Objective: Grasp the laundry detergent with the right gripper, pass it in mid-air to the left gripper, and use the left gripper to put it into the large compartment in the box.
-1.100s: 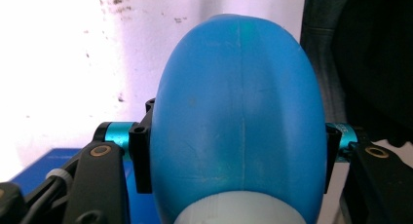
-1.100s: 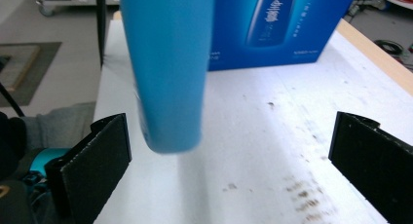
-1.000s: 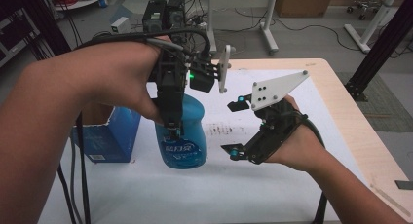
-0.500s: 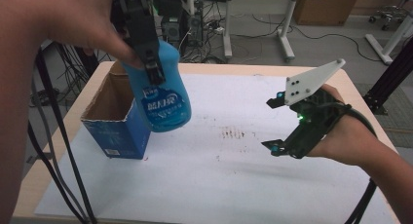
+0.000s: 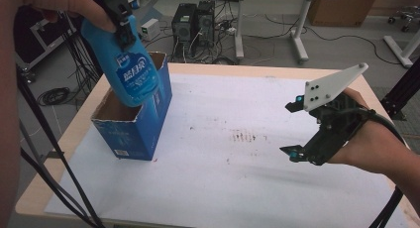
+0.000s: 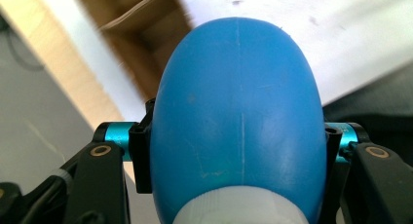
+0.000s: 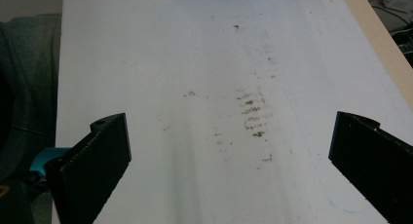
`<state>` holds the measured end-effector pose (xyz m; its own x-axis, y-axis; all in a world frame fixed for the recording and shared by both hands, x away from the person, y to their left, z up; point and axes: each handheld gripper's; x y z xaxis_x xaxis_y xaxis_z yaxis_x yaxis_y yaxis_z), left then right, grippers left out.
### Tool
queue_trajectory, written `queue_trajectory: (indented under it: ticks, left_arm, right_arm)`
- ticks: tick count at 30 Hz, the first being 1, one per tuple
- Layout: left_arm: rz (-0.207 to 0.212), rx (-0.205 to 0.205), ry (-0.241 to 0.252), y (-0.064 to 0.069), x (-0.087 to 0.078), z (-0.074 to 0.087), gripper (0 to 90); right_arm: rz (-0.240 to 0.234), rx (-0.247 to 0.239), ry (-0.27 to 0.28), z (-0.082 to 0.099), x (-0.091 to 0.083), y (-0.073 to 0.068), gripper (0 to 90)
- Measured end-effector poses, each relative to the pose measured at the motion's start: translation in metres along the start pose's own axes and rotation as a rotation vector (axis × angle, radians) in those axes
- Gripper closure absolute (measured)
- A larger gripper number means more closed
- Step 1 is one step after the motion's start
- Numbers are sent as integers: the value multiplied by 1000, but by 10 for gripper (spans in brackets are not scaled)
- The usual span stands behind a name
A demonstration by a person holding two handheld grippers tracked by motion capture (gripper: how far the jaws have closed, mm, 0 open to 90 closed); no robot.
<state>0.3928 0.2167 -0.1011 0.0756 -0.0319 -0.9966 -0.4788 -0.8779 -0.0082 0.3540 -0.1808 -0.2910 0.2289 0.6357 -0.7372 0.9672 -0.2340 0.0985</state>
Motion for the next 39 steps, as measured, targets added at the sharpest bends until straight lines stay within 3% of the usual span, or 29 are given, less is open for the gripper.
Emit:
queue_trajectory:
  ticks: [1,2,4,8,12,17,23,24,26,32,35,39]
  left_arm:
    - [0,0,0,0,0,0,387]
    - [-27,-74,-18,-7,4,1,387]
    - [-46,-120,-30,-13,9,2,387]
    - [-48,-150,-59,-22,22,3,387]
    - [-33,-142,-73,-28,36,1,387]
    - [-11,-88,-90,-34,63,-3,386]
    - [-33,65,-127,-34,103,-7,387]
    - [-36,127,-129,-34,109,-8,386]
    - [-41,195,-140,-33,121,-8,387]
    - [-21,316,-145,-33,151,-10,386]
    - [-28,403,-146,-30,164,-10,386]
    - [-28,454,-151,-30,177,-10,386]
  right_arm:
    - [0,0,0,0,0,0,7]
    - [1,-1,0,0,0,0,7]
    - [1,-4,1,0,1,0,7]
    - [7,1,-1,0,1,0,7]
    - [7,-1,-4,0,2,1,7]
    - [12,3,-8,-2,4,-1,7]
    - [21,13,-10,-2,4,-2,7]
    - [20,14,-10,-1,3,-1,7]
    - [24,16,-13,0,3,-1,7]
    - [33,28,-19,2,1,-1,7]
    - [36,28,-13,3,-1,-3,7]
    - [35,26,-9,4,0,-5,7]
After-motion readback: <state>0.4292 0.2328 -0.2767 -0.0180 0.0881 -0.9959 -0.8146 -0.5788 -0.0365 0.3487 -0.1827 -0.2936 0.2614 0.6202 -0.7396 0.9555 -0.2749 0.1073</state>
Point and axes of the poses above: each handheld gripper's, and its own axes: x roughly forward along the jaws, z roughly out of its underside, y roughly to its right, and after that the axes turned 6 degrees about x, right-handed
